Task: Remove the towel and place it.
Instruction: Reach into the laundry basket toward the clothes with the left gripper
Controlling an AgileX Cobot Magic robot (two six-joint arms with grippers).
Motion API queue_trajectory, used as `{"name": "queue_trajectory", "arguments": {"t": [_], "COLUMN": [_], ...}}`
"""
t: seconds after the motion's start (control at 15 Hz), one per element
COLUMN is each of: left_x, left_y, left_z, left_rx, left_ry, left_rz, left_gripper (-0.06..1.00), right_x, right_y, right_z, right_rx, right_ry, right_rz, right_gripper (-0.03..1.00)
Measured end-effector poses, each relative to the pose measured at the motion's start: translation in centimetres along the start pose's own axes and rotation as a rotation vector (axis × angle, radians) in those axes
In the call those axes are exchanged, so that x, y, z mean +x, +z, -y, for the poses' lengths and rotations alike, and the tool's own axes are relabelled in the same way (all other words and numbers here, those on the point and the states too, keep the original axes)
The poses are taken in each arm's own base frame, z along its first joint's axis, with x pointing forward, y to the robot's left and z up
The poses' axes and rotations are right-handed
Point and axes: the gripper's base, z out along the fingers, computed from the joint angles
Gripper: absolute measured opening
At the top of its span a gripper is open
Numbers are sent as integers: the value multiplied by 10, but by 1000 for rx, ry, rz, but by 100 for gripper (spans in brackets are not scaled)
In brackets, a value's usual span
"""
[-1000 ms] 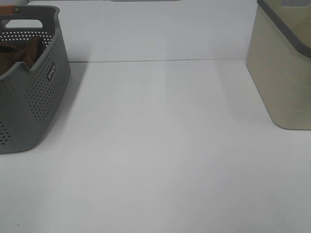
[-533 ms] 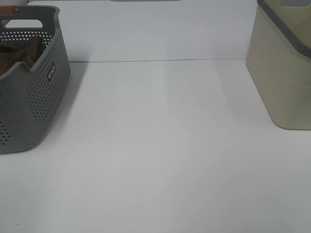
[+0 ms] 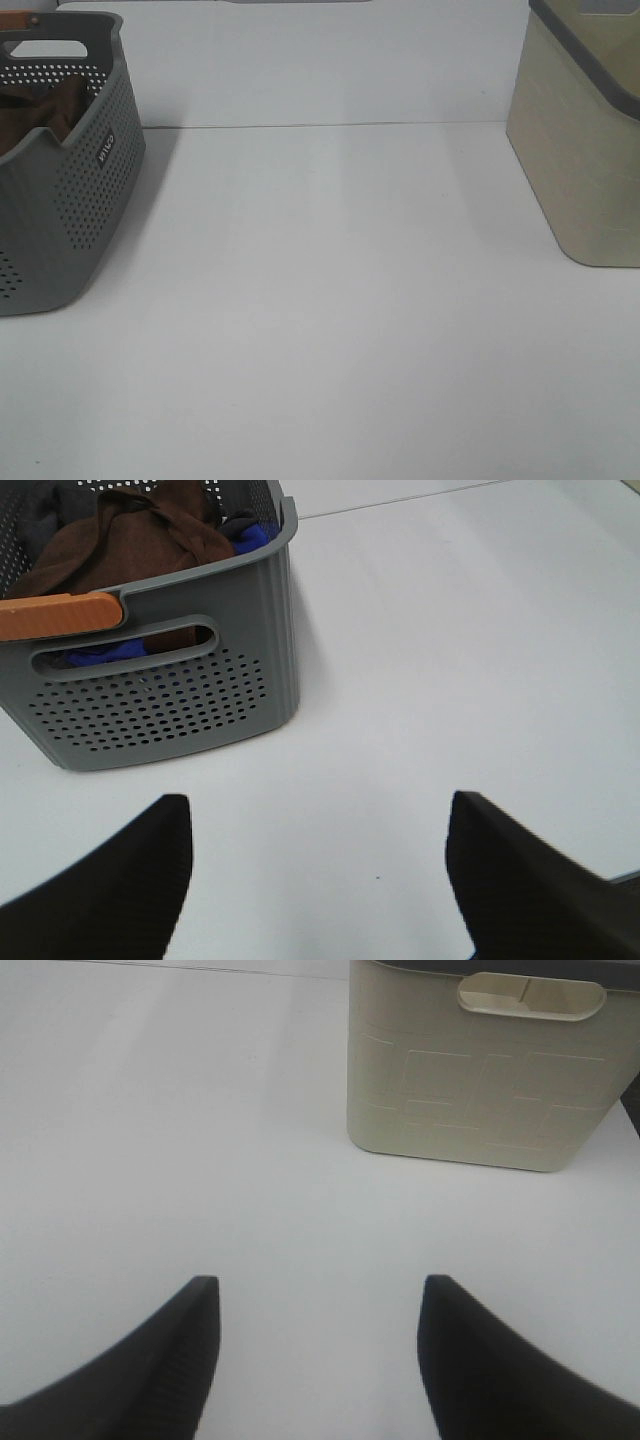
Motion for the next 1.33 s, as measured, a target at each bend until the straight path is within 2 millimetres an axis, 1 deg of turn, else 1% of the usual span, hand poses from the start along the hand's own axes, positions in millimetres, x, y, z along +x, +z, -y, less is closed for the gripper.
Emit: {"name": "queue_trajectory", "arguments": {"t": [1.33], "left_x": [0], "left_y": [0], "left_z": [0], "left_rx": [0], "left_ry": [0], "left_rz": [0], "left_gripper": [68], "right_x": [0], "right_y": [0], "right_z": [0], "right_rx": [0], "right_ry": [0], "right_rz": [0], "right_gripper": [57]}}
